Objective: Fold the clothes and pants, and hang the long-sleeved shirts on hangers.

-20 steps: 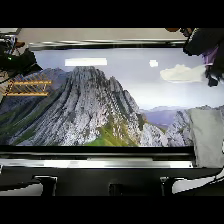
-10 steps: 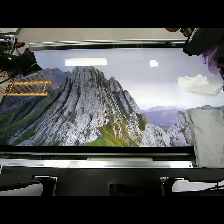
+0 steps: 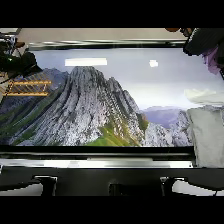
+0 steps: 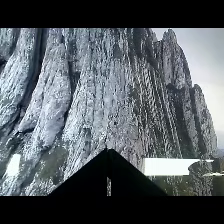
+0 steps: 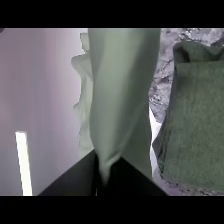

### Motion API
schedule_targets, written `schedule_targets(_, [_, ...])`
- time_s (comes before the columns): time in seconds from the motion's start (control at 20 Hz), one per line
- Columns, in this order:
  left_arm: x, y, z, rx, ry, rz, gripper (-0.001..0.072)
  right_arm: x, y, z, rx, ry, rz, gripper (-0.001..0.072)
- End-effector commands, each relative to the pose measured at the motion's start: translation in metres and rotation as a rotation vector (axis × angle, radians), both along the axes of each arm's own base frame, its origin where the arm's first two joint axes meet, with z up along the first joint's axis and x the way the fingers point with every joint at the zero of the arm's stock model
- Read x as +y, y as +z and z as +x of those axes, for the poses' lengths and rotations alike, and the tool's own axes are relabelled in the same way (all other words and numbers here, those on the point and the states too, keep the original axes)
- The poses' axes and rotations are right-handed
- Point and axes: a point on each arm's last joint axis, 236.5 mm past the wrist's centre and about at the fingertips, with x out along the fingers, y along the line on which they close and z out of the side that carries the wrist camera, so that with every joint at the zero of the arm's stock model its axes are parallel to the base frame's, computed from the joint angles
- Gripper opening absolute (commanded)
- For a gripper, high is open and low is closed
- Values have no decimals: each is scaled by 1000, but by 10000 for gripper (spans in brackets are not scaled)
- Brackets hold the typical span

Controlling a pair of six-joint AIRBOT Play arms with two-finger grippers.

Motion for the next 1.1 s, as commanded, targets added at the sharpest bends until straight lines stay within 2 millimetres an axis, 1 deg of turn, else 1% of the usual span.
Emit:
schedule_targets(0.0, [-1, -2, -3, 15, -5, -1, 15, 10, 4, -22, 68, 9, 16, 30])
schedule_targets(0.2, [-1, -2, -3, 16, -6, -1, 15, 17, 8, -46, 144, 21, 11, 30])
schedule_targets(0.35, [-1, -2, -3, 16, -6, -1, 15, 19, -2, -77, 288, 28, 20, 31])
schedule_targets(0.55, [-1, -2, -3, 15, -9, 1, 15, 7, -13, -117, 492, 60, -42, 31])
schedule_targets(0.6, [-1, -2, -3, 15, -9, 1, 15, 5, -20, -128, 551, 71, -50, 31])
schedule_targets(0.7, [-1, -2, -3, 15, -9, 1, 15, 6, -43, -152, 679, 94, -35, 31])
schedule_targets(0.9, [-1, -3, -3, 16, -9, 1, 15, 24, -98, -192, 864, 143, 49, 31])
schedule_targets(0.95, [-1, -3, -3, 16, -9, 1, 15, 27, -107, -201, 902, 151, 62, 31])
schedule_targets(1.05, [-1, -3, -3, 16, -9, 1, 15, 28, -118, -217, 967, 157, 67, 31])
